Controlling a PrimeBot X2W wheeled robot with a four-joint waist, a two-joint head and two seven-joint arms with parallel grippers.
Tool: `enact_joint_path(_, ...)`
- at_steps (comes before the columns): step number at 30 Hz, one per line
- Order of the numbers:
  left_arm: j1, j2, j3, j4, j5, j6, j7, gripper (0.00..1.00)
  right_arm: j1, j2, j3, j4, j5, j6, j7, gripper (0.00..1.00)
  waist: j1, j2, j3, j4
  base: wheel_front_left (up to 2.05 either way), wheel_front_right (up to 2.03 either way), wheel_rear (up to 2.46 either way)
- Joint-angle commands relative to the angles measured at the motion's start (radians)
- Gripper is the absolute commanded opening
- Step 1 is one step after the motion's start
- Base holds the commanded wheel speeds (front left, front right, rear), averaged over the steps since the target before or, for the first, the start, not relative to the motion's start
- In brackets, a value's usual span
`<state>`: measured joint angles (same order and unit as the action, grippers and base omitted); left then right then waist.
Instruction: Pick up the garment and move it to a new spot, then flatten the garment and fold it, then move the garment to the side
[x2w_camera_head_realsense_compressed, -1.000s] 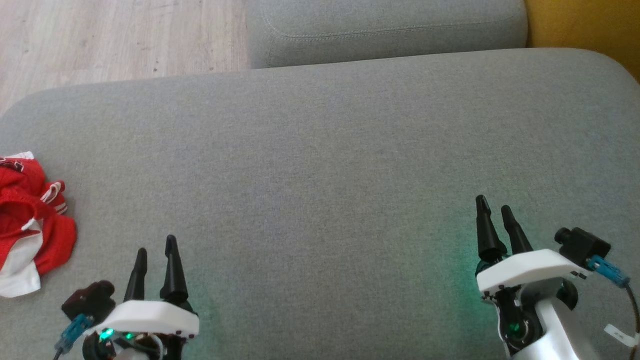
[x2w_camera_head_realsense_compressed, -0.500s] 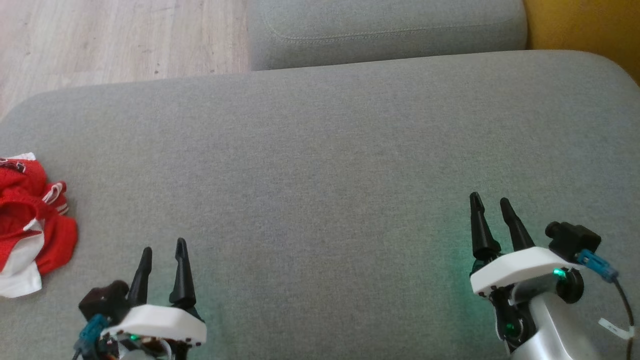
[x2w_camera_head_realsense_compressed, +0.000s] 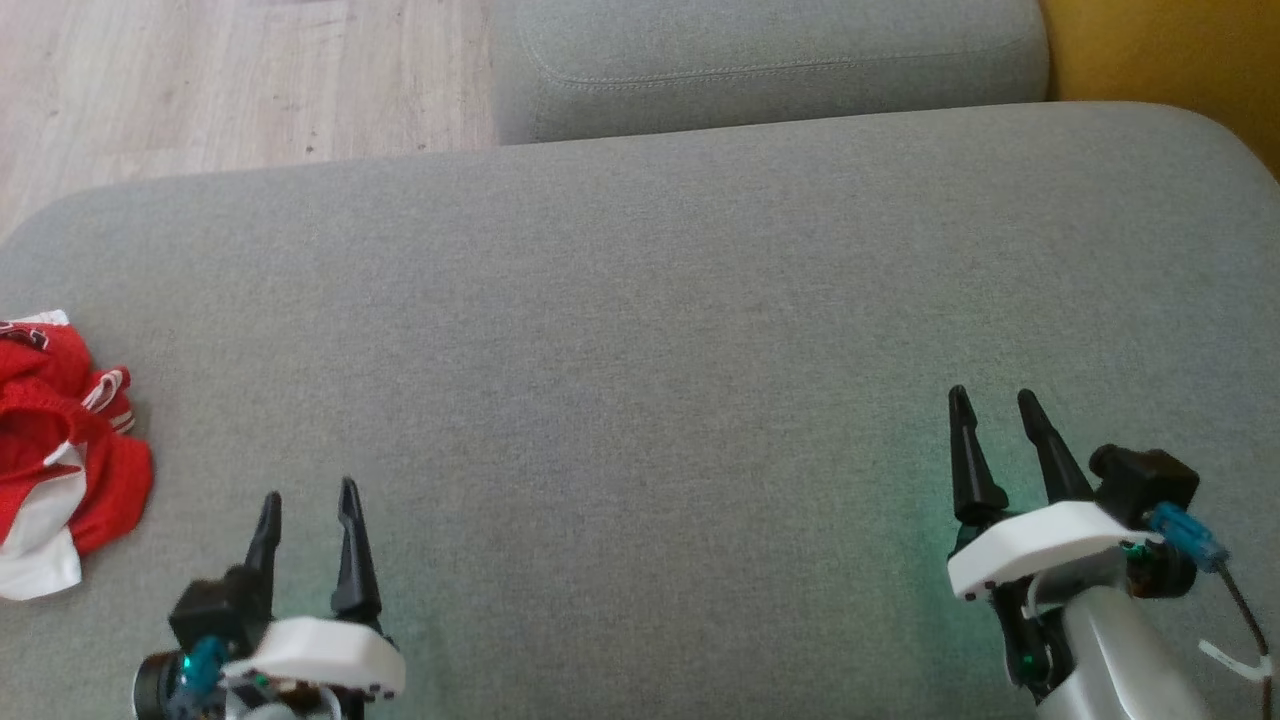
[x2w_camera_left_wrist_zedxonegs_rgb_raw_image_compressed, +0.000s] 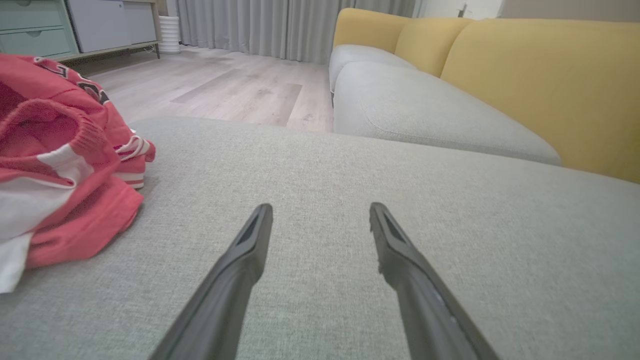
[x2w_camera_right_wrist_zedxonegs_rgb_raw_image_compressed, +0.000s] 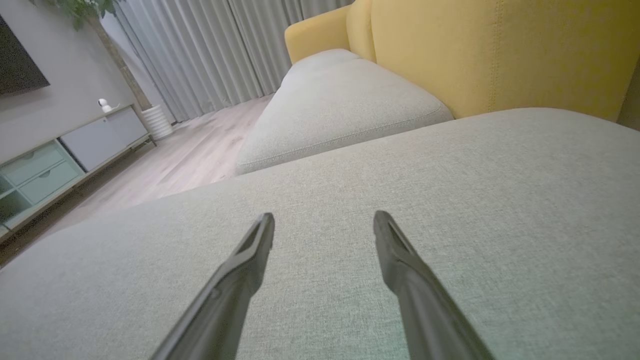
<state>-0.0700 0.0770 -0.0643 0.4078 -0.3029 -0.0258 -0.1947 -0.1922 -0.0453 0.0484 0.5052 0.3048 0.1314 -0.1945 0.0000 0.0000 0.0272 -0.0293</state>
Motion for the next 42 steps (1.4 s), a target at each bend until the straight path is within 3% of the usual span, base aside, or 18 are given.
enact_joint_path(1,-0.008,0.003,0.035,-0.018,0.046,0.014,-0.017,1.00,-0.024,-0.004,0.013,-0.015,-0.045,-0.001,-0.018,1.00,0.0000,0.0000,-0.001,-0.001,0.00,0.00,0.00)
enact_joint_path(18,-0.012,-0.011,0.066,-0.004,0.247,0.045,-0.065,1.00,-0.061,-0.005,0.041,0.078,-0.274,-0.001,-0.065,1.00,0.0000,0.0000,-0.003,0.008,0.00,0.00,0.00)
enact_joint_path(26,-0.013,-0.019,0.075,0.001,0.245,0.027,-0.067,1.00,-0.055,-0.005,0.050,0.079,-0.270,-0.001,-0.067,1.00,0.0000,0.0000,-0.005,0.042,0.00,0.00,0.00)
enact_joint_path(42,0.056,-0.023,0.196,0.014,0.214,0.033,-0.067,1.00,-0.060,-0.005,0.304,0.086,-0.152,-0.001,-0.067,1.00,0.0000,0.0000,-0.011,0.406,0.00,0.00,0.00)
